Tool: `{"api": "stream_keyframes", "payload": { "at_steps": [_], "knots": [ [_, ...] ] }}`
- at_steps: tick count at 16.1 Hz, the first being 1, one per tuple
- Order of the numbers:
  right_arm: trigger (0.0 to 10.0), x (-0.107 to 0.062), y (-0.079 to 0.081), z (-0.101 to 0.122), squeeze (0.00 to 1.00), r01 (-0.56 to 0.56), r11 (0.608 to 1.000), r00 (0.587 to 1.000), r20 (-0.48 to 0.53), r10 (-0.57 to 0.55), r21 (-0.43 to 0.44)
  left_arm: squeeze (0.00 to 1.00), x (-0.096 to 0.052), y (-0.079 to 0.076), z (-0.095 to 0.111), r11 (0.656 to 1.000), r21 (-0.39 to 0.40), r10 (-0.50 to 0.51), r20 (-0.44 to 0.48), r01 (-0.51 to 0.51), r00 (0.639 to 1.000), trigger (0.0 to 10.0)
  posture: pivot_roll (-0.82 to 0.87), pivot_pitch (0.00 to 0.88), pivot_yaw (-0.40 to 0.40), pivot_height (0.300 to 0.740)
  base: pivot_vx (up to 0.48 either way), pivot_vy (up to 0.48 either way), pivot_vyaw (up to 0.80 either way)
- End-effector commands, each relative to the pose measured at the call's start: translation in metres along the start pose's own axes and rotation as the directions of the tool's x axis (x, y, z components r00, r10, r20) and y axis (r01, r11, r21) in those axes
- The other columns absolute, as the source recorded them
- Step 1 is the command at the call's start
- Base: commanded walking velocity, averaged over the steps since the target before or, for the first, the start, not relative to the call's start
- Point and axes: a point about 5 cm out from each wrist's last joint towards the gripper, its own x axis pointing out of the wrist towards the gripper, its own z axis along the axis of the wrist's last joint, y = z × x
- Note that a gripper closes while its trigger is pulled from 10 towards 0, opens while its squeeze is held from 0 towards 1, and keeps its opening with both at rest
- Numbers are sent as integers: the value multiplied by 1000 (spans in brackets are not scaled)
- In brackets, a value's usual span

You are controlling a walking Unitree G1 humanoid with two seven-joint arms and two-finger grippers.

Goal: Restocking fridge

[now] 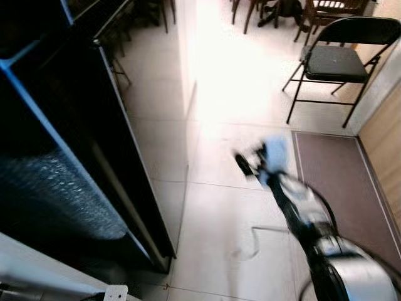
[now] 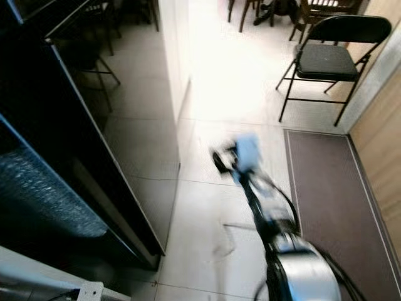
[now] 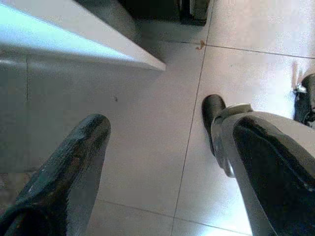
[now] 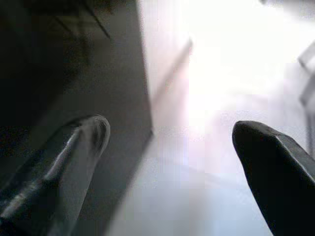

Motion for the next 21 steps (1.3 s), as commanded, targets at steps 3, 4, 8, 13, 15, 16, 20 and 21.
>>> {"api": "stream_keyframes", "payload": {
  "at_steps": [3,4,8,13,15,16,20,21],
  "knots": [
    [10000,-10,-10,-26,0,51,998,996,-73,-50,22,0,-2,2,-9,1000,-2,7,-27,-7,1000,10000,-102,121,28,740,0,0,0],
    [10000,-10,-10,-26,0,51,998,996,-73,-50,22,0,-2,2,-9,1000,-2,7,-27,-7,1000,10000,-102,121,28,740,0,0,0],
    [10000,-10,-10,-26,0,51,998,996,-73,-50,22,0,-2,2,-9,1000,-2,7,-27,-7,1000,10000,-102,121,28,740,0,0,0],
    [10000,-10,-10,-26,0,51,998,996,-73,-50,22,0,-2,2,-9,1000,-2,7,-27,-7,1000,10000,-102,121,28,740,0,0,0],
    [10000,-10,-10,-26,0,51,998,996,-73,-50,22,0,-2,2,-9,1000,-2,7,-27,-7,1000,10000,-102,121,28,740,0,0,0],
    [10000,-10,-10,-26,0,51,998,996,-73,-50,22,0,-2,2,-9,1000,-2,7,-27,-7,1000,10000,-102,121,28,740,0,0,0],
    [10000,-159,29,-241,0,276,959,674,-725,-141,70,0,-2,0,-9,1000,18,-7,-26,7,1000,10000,-81,91,25,740,0,0,0],
    [10000,-158,30,-240,0,277,958,687,-711,-147,70,0,-2,0,-9,1000,18,-5,-25,6,1000,10000,-82,97,28,740,0,0,0]
  ]
}}
